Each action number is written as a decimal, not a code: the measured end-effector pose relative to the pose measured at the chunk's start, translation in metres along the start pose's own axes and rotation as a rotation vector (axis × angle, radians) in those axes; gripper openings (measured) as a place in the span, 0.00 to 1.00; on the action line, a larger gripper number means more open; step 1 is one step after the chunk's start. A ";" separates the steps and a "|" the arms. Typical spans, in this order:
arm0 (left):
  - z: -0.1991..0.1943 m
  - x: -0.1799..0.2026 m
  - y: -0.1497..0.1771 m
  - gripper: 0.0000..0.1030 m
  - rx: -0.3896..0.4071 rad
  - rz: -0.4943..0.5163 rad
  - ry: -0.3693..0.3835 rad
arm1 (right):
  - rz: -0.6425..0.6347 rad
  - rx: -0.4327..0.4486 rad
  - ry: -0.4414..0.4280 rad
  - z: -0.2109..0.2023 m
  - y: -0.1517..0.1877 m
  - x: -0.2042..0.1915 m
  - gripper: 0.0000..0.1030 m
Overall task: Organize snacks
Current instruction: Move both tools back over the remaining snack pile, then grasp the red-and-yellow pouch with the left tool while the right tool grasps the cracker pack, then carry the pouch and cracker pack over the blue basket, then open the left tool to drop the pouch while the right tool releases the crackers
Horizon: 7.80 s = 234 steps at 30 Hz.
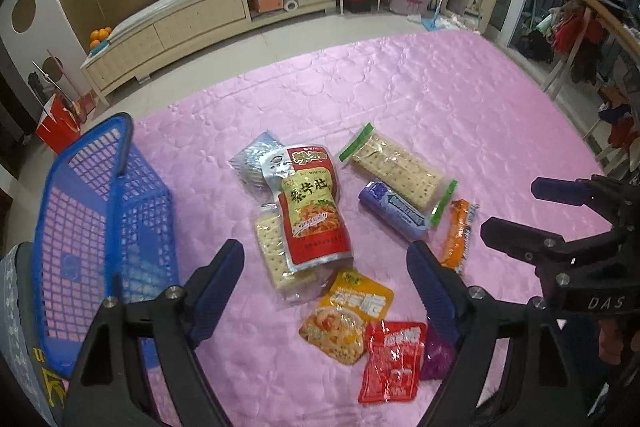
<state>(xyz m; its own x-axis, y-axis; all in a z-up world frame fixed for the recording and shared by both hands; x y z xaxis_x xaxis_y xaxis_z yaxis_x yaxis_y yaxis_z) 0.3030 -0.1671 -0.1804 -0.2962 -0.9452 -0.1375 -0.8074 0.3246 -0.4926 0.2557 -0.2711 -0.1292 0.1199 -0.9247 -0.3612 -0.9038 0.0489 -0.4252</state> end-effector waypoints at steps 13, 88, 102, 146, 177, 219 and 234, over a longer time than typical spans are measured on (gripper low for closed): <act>0.072 -0.002 -0.011 0.79 -0.103 -0.022 -0.002 | -0.029 -0.056 0.047 0.060 -0.019 0.029 0.89; 0.062 -0.025 0.008 0.32 -0.067 -0.092 -0.005 | -0.254 -0.138 0.124 0.124 -0.035 0.024 0.74; 0.001 -0.048 0.010 0.32 0.033 -0.095 0.020 | -0.222 -0.011 0.120 0.048 -0.038 -0.016 0.60; -0.075 -0.255 0.049 0.32 0.092 -0.192 -0.079 | -0.313 0.038 -0.059 0.039 -0.053 -0.270 0.60; -0.032 -0.276 0.032 0.72 0.034 -0.266 -0.032 | -0.279 0.068 -0.101 0.049 -0.084 -0.273 0.60; -0.079 -0.308 0.144 0.72 0.018 -0.358 -0.066 | -0.817 -0.263 -0.112 0.121 0.008 -0.365 0.66; -0.121 -0.271 0.131 0.72 0.117 -0.324 -0.061 | -0.730 -0.116 -0.102 0.044 -0.009 -0.340 0.82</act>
<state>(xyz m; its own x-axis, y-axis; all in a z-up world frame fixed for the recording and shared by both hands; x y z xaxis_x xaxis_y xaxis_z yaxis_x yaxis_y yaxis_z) 0.2162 0.1358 -0.1035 -0.0003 -1.0000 -0.0074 -0.7896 0.0048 -0.6136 0.2412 0.0598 -0.0392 0.7386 -0.6669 -0.0984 -0.6166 -0.6092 -0.4987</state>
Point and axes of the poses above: each gripper's, at about its wrist camera, not at the fingertips, and z roughly the way its jaws point, x to its right, y to its underside, the point moved 10 cm from there along z, roughly the way its jaws point, and after that the axes turned 6 degrees about -y, right-handed, at the moved point
